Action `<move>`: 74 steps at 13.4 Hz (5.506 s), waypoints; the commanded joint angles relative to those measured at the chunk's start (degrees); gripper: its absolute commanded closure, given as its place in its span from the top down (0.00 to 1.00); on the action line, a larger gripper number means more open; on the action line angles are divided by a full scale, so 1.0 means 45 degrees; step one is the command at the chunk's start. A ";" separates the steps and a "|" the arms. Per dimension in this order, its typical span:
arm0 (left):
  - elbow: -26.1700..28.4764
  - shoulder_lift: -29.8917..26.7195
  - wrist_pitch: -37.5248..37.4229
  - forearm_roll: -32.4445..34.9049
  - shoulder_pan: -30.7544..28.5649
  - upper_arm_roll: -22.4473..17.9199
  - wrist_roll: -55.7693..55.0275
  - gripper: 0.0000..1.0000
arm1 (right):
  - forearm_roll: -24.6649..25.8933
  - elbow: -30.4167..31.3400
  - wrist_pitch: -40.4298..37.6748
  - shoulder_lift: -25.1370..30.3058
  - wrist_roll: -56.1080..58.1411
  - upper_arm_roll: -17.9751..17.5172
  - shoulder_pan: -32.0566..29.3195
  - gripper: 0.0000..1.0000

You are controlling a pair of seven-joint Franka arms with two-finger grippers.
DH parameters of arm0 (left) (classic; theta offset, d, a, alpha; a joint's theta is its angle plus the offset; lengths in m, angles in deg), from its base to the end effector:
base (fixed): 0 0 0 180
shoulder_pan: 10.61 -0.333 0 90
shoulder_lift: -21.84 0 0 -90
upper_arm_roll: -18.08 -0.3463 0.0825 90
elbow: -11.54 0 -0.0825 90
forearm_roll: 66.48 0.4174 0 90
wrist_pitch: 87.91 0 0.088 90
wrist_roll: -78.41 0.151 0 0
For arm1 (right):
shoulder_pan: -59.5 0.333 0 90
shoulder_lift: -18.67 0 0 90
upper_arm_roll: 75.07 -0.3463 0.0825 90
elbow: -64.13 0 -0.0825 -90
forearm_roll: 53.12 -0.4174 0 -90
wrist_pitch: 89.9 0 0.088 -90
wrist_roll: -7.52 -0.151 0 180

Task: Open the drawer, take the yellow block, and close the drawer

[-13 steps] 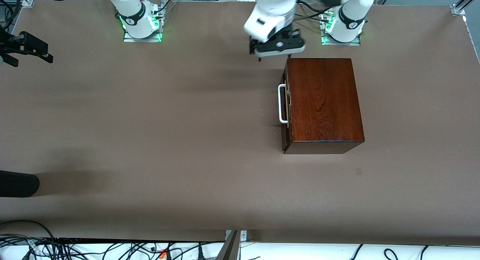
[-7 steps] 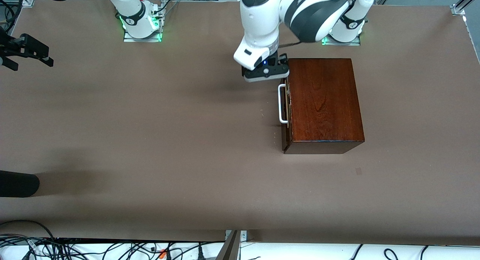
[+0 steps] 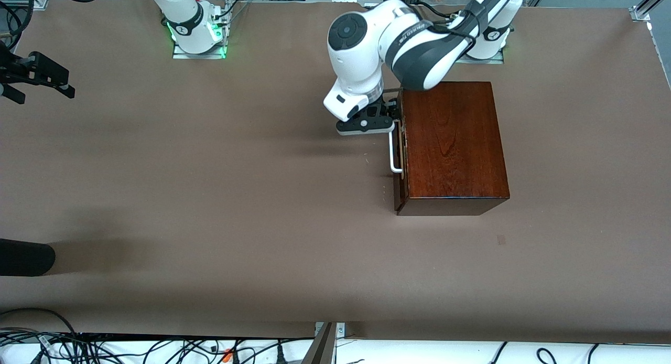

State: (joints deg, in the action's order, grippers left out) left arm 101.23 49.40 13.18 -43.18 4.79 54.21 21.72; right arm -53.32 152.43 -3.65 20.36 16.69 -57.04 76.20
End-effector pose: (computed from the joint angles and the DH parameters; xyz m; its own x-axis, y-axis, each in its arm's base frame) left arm 0.5046 -0.4719 0.3647 0.9998 0.0045 -0.0169 0.0008 -0.9778 -0.2094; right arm 0.5713 -0.0154 0.6362 0.9906 0.1368 -0.0056 0.1367 -0.9905 -0.0137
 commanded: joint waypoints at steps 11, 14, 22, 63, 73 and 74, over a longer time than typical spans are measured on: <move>0.1046 0.1277 0.1265 0.2050 -0.0315 -0.0139 0.0255 1.00 | 0.0180 -0.0054 0.0498 -0.0122 0.0091 0.0055 0.0040 1.00; 0.1067 0.1413 0.1383 0.2031 -0.0413 -0.0139 0.0041 1.00 | 0.0240 -0.0073 0.0968 -0.0552 0.0111 0.0016 0.0079 1.00; 0.0872 0.2117 0.1754 0.2675 -0.0179 -0.0159 -0.1366 1.00 | 0.0182 -0.0092 0.1282 -0.0963 -0.0025 0.0056 0.0118 1.00; -0.4478 0.5124 0.1755 0.2422 0.3257 -0.0139 -0.3592 1.00 | -0.0346 -0.0072 0.1848 -0.1080 -0.0124 0.0036 0.0255 1.00; -0.4911 0.4582 0.1560 0.2092 0.2619 0.0055 -0.3515 1.00 | -0.0326 -0.0092 0.2024 -0.1100 -0.0124 0.0055 0.0235 1.00; -0.4813 0.4076 0.1269 0.1606 0.2130 0.0365 -0.3321 1.00 | -0.0326 -0.0092 0.2024 -0.1100 -0.0124 0.0036 0.0235 1.00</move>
State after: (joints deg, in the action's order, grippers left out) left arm 79.95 70.79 21.08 -33.24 17.89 53.74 5.93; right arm -53.85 152.49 5.36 15.47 16.51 -56.91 77.42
